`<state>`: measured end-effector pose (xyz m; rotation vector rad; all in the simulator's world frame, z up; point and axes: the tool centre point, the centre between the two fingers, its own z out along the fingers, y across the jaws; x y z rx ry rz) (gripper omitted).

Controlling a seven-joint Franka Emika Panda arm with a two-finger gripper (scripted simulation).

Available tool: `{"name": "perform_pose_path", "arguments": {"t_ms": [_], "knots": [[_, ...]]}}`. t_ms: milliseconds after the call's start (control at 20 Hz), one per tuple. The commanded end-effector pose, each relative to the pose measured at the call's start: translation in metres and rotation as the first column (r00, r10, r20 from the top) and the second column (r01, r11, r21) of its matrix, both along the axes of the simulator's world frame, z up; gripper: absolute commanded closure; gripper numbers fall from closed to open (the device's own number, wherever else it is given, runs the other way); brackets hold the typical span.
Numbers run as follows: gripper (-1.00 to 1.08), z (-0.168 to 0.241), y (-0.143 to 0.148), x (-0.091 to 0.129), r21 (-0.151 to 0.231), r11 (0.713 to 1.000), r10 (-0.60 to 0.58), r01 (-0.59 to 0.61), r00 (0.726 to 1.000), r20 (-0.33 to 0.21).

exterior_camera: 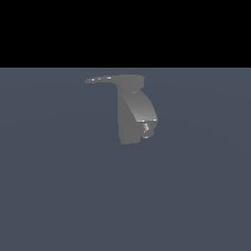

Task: Turn on the faucet by rotating a designated handle.

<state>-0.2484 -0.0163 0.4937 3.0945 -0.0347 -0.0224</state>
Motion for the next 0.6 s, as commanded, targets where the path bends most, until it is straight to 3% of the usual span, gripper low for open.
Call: {"name": "perform_pose_path", "arguments": {"t_ms": [0, 550], "knots": [[1.08, 0.002, 0.001, 0.000, -0.008, 1.000, 0.007, -0.007, 1.000, 0.001], [1.08, 0.001, 0.003, 0.015, -0.006, 0.999, -0.050, 0.050, 0.999, 0.004]]}}
